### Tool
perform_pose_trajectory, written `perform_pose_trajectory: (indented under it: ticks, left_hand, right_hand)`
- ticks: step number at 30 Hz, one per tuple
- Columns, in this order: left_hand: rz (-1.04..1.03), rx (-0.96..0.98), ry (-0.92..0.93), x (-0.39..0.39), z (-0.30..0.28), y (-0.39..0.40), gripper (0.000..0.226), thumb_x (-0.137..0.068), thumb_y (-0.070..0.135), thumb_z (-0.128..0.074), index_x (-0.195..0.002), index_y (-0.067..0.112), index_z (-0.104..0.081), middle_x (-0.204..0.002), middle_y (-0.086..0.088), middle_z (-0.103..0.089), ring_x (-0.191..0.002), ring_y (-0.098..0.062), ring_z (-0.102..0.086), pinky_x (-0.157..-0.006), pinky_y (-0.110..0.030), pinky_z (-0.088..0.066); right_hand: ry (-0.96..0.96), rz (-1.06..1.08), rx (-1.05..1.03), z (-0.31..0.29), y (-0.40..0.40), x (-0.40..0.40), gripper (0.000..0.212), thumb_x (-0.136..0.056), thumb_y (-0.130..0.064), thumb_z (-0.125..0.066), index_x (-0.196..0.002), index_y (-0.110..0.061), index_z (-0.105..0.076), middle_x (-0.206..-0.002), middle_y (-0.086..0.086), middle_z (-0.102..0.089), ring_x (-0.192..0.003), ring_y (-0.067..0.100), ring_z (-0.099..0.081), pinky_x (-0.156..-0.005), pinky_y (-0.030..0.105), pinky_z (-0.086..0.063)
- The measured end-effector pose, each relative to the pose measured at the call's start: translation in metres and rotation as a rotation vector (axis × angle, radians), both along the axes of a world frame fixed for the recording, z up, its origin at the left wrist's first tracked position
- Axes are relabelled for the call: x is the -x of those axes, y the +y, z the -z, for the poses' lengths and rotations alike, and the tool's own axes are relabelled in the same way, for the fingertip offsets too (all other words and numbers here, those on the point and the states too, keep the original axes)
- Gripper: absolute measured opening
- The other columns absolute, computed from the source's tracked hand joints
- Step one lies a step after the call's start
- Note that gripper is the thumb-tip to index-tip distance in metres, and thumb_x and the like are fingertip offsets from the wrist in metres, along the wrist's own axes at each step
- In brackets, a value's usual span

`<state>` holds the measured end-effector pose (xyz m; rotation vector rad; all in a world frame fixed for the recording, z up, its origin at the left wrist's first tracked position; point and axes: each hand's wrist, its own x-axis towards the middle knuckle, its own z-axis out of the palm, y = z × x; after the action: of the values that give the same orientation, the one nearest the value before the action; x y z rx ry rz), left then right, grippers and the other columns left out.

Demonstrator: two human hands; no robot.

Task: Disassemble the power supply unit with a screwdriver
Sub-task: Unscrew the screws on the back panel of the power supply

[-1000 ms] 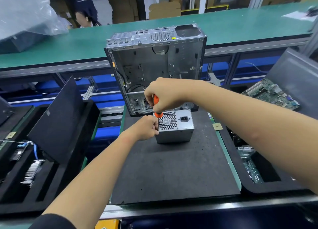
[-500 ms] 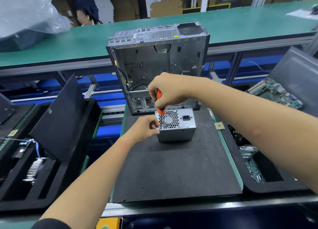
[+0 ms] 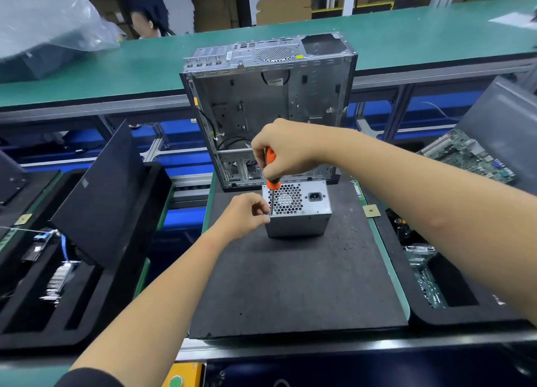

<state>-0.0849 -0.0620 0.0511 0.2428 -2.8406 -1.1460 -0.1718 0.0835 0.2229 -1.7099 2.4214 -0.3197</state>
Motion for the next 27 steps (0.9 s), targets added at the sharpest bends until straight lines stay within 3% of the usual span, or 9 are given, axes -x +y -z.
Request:
perform_pose_trajectory:
  ticks: [4,10,17,22,27]
  left_hand:
    - [-0.003,0.040,0.023,-0.001,-0.003,0.004,0.022,-0.076,0.012,-0.076,-0.072,0.026,-0.060,-0.074,0.010,-0.059,-0.061,0.003,-0.051,-0.060,-0.006,-0.040]
    - [0.004,0.155,0.009,0.000,-0.004,0.010,0.007,-0.081,0.013,-0.073,-0.082,0.018,-0.068,-0.080,0.012,-0.057,-0.070,-0.002,-0.055,-0.063,-0.009,-0.041]
    - [0.021,0.178,-0.116,0.003,-0.010,0.011,0.017,-0.083,0.013,-0.068,-0.074,0.023,-0.058,-0.069,0.012,-0.055,-0.061,-0.001,-0.051,-0.056,-0.010,-0.035]
    - [0.056,0.145,-0.221,0.014,-0.020,0.010,0.019,-0.081,0.007,-0.069,-0.074,0.019,-0.057,-0.066,0.008,-0.057,-0.060,-0.006,-0.053,-0.057,-0.017,-0.040]
    - [0.099,0.118,-0.257,0.017,-0.026,0.005,0.024,-0.080,-0.002,-0.067,-0.072,0.018,-0.057,-0.062,0.007,-0.054,-0.062,-0.012,-0.055,-0.067,-0.028,-0.051]
  right_hand:
    - [-0.001,0.002,0.002,-0.001,0.001,0.001,0.009,-0.077,-0.025,-0.070,-0.080,-0.017,-0.066,-0.074,-0.012,-0.059,-0.069,0.003,-0.054,-0.052,0.019,-0.035]
    - [0.003,-0.004,-0.007,-0.005,0.003,0.000,0.008,-0.077,-0.025,-0.070,-0.078,-0.018,-0.065,-0.072,-0.012,-0.059,-0.067,0.003,-0.054,-0.052,0.019,-0.035]
    - [0.007,0.002,-0.010,-0.005,0.006,-0.004,0.007,-0.077,-0.023,-0.069,-0.078,-0.017,-0.066,-0.068,-0.013,-0.057,-0.064,0.002,-0.052,-0.050,0.018,-0.033]
    - [0.005,0.003,-0.027,-0.005,0.007,-0.006,0.005,-0.077,-0.021,-0.068,-0.079,-0.016,-0.067,-0.069,-0.014,-0.059,-0.066,0.003,-0.054,-0.051,0.019,-0.034]
    - [0.003,0.011,-0.025,-0.004,0.010,-0.007,0.007,-0.079,-0.021,-0.068,-0.082,-0.015,-0.068,-0.074,-0.013,-0.060,-0.068,0.003,-0.054,-0.052,0.016,-0.034]
